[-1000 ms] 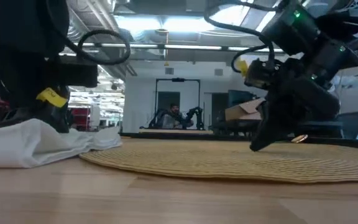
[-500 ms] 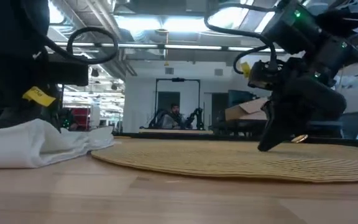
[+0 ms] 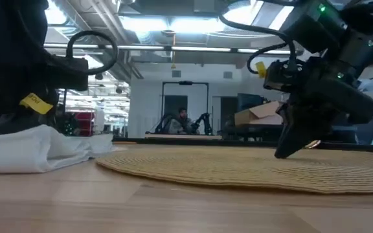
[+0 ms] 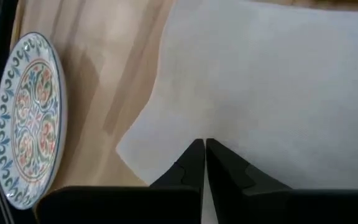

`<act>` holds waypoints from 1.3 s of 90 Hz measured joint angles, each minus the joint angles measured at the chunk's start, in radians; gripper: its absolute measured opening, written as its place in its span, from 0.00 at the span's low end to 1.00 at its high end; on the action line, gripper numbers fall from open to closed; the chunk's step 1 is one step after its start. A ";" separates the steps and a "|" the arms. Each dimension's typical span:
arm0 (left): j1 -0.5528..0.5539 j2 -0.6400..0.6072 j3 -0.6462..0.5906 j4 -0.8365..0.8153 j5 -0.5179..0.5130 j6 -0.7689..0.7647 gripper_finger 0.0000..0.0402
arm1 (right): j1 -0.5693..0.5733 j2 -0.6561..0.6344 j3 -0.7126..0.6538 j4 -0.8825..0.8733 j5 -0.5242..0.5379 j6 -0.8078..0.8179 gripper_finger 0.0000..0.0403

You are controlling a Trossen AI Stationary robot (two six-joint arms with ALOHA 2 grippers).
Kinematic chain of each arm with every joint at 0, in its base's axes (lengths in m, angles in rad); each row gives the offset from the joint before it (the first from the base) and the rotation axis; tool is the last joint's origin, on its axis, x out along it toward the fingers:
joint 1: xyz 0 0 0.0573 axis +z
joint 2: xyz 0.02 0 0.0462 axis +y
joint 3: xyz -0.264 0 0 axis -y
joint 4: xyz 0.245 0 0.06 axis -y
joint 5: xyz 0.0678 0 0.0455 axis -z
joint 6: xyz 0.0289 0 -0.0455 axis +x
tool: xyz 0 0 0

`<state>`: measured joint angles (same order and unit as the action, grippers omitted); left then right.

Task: Set table place
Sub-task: Adjust the brown place mat

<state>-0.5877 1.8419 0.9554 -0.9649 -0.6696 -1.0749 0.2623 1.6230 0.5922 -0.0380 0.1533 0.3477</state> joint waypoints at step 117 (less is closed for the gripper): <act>-0.065 -0.252 0.003 0.251 -0.032 0.189 0.00 | -0.001 0.002 0.055 0.072 0.010 -0.048 0.00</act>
<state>-0.6525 1.5902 0.9588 -0.7139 -0.7017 -0.8864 0.2615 1.6252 0.6468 0.0345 0.1635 0.2998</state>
